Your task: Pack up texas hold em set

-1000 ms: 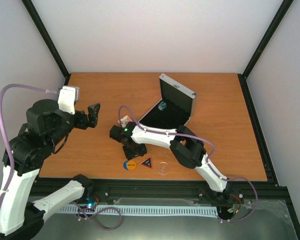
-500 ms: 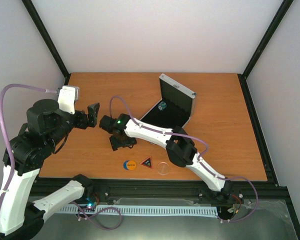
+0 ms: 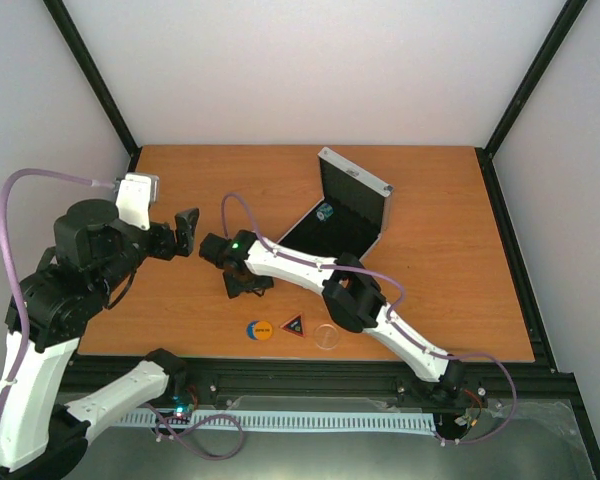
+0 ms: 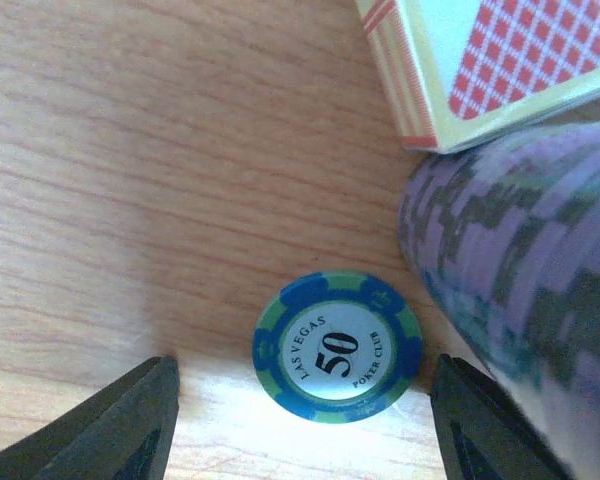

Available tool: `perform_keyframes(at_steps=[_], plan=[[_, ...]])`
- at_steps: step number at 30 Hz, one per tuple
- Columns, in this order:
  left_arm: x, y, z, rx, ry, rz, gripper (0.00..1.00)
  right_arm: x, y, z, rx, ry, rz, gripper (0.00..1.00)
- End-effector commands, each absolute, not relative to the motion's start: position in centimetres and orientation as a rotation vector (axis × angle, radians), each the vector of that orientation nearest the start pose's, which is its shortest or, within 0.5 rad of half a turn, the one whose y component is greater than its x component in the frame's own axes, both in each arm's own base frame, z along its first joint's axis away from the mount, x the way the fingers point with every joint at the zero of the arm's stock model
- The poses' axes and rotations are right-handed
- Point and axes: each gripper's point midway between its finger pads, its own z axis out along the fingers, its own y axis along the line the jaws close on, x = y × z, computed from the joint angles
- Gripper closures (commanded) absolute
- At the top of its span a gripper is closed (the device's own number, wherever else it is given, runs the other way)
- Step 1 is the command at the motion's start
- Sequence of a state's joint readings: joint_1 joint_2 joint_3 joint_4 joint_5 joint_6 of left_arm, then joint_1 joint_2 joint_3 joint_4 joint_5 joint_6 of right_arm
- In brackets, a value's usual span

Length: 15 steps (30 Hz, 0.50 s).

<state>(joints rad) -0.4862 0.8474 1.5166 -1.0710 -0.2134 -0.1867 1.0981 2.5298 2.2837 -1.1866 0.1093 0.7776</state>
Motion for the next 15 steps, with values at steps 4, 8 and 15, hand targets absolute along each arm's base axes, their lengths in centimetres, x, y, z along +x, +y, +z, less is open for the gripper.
perform_keyframes(at_steps=[4, 8, 15], plan=[[20.9, -6.9, 41.2, 0.168, 1.971, -0.219, 0.00, 27.5, 44.1, 1.3, -0.382, 2.900, -0.036, 0.30], [20.8, -6.8, 41.1, 0.170, 1.972, -0.216, 0.00, 27.4, 43.5, 0.9, -0.379, 2.911, -0.059, 0.33], [21.0, -7.0, 40.9, 0.179, 1.975, -0.214, 0.00, 26.9, 43.4, 0.0, -0.391, 2.947, -0.044, 0.49]])
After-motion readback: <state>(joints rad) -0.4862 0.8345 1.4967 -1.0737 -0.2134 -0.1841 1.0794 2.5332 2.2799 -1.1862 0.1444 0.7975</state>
